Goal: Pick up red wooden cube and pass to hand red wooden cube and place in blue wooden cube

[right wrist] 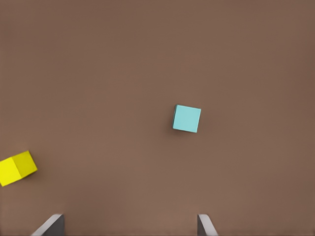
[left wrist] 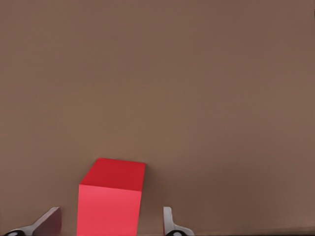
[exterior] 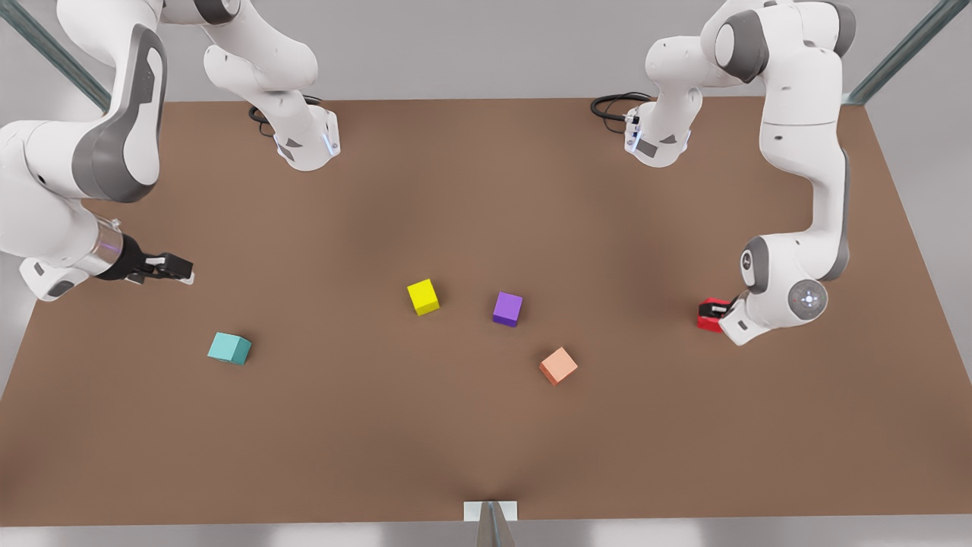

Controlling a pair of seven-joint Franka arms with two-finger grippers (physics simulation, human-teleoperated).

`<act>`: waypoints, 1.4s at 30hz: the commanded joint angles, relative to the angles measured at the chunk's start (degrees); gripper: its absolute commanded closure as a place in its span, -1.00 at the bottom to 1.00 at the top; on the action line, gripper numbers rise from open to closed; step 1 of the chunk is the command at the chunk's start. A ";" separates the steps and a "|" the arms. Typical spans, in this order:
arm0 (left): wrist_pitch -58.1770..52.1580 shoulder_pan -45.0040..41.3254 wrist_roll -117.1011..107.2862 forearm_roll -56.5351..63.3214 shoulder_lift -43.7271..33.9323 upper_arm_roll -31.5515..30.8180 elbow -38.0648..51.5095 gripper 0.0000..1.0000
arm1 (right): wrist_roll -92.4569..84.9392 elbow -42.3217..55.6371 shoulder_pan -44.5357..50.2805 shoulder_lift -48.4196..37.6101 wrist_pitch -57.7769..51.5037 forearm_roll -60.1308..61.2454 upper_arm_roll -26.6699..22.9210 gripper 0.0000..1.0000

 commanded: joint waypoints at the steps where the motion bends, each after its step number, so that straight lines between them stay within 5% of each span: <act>1: 1.54 0.11 19.19 0.13 -0.04 0.00 -0.65 -1.00 | -0.51 -0.03 -0.01 -0.05 -1.05 -0.08 -0.09 -1.00; 26: 9.19 1.43 7.32 -0.31 6.29 0.00 -1.97 -1.00 | -1.74 -0.38 -0.01 0.39 -2.11 0.18 0.00 -1.00; 31: 9.27 1.43 7.41 -0.31 7.16 0.00 -1.88 -0.82 | -1.56 -0.38 0.08 0.48 -2.11 0.10 0.00 -1.00; 34: 9.01 1.34 7.32 -0.31 6.90 0.00 -1.88 -0.39 | -1.56 -0.38 0.08 0.57 -2.11 0.01 0.00 -1.00; 39: 6.81 1.25 6.53 -0.57 4.26 -1.22 -1.18 -0.34 | -1.56 -0.38 0.08 0.74 -2.11 -0.08 0.09 -1.00; 42: -4.15 3.27 -1.71 -17.50 5.76 -7.38 8.47 -0.31 | -1.56 -0.38 0.17 0.74 -2.11 -0.08 0.09 -1.00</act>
